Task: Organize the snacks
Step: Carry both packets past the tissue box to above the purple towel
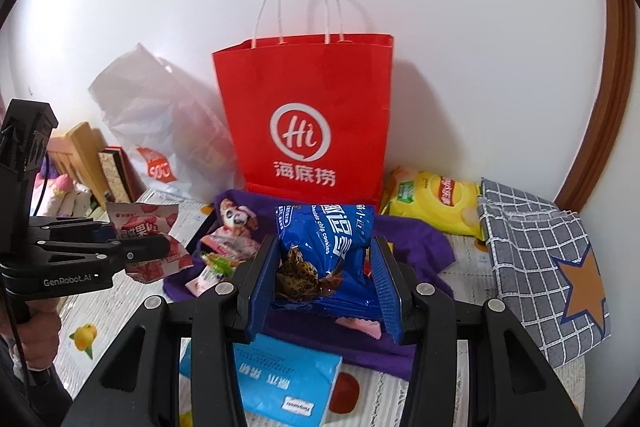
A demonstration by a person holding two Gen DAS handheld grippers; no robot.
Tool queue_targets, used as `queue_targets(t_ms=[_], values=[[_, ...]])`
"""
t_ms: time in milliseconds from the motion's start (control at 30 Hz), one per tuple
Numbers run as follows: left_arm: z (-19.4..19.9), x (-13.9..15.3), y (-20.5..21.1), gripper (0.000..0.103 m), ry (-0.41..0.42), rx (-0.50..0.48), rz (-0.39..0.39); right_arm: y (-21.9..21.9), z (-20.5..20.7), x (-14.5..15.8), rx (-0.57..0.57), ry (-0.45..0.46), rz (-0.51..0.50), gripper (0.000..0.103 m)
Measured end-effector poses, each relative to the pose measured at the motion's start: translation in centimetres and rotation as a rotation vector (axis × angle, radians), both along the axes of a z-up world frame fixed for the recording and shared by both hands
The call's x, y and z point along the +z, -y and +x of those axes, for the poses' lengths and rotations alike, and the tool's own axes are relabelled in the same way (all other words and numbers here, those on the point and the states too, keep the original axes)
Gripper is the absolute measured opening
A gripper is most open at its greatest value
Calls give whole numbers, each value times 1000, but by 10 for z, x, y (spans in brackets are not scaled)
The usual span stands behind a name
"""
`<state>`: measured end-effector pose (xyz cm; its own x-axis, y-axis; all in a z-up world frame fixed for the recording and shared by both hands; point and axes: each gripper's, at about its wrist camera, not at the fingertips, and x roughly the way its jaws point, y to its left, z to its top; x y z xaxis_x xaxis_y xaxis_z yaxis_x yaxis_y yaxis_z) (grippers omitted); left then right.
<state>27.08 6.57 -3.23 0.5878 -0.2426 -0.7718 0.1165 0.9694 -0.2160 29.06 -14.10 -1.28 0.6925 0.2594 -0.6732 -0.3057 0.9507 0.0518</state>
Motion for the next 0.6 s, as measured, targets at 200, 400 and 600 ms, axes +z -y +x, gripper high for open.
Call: queue_targets(t_ms=[200, 400, 600], values=[[11, 2, -2, 30, 8, -7, -1, 5, 11, -4, -27, -2, 13, 46], [23, 1, -4, 30, 6, -9, 6, 7, 21, -8, -46, 8, 7, 46], [31, 0, -7, 30, 9, 2, 6, 6, 29, -16, -62, 4, -2, 46]])
